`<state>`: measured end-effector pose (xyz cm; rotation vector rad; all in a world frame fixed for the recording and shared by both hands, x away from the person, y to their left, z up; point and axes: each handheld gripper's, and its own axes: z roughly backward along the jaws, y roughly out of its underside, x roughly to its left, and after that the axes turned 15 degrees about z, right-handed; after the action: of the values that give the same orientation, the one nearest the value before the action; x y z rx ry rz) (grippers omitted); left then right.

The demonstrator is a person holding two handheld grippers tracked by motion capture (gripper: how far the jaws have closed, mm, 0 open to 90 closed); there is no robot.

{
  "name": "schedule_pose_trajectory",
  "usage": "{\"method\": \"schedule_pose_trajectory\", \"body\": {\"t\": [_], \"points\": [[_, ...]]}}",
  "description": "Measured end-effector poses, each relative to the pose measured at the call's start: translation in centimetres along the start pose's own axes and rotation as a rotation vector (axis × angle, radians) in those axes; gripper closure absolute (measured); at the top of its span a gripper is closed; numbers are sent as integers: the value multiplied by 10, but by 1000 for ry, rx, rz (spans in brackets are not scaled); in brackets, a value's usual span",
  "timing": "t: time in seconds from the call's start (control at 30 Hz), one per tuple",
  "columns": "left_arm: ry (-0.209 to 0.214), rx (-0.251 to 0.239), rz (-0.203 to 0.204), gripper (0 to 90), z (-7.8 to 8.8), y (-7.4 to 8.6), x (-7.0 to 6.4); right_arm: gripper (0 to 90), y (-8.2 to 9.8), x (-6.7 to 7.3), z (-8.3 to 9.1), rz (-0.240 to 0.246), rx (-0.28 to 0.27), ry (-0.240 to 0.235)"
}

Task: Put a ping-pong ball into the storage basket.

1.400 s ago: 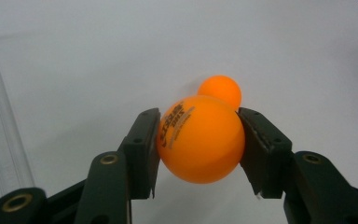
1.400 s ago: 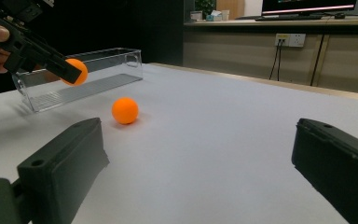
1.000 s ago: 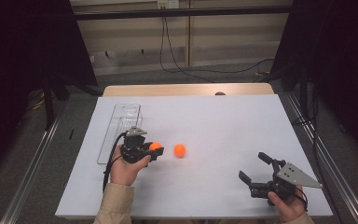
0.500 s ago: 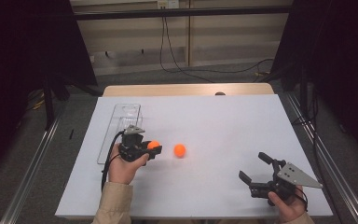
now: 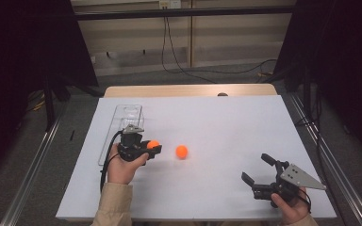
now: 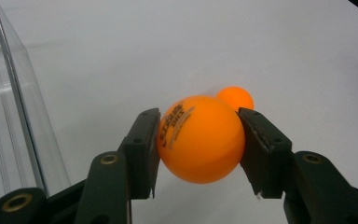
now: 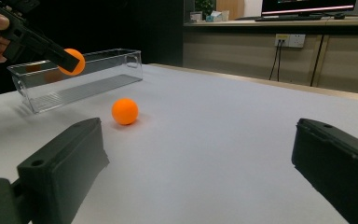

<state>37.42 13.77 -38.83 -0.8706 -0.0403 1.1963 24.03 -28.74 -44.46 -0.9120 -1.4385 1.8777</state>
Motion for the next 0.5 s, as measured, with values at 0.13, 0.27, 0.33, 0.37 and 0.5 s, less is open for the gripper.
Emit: {"method": "schedule_pose_trajectory", "body": {"t": [0.13,0.27,0.33,0.37,0.5], "points": [[-1,-7,6,509,2,-1,1,19,0,0,0,0,0,0],[-6,-8,6,509,4,-2,2,19,0,0,0,0,-1,-1],[-4,-12,10,509,5,-3,3,19,0,0,0,-1,0,0],[-4,-12,10,509,5,-3,3,19,0,0,0,-1,0,0],[-9,-16,12,509,7,-5,5,19,0,0,0,1,-1,-1]]}}
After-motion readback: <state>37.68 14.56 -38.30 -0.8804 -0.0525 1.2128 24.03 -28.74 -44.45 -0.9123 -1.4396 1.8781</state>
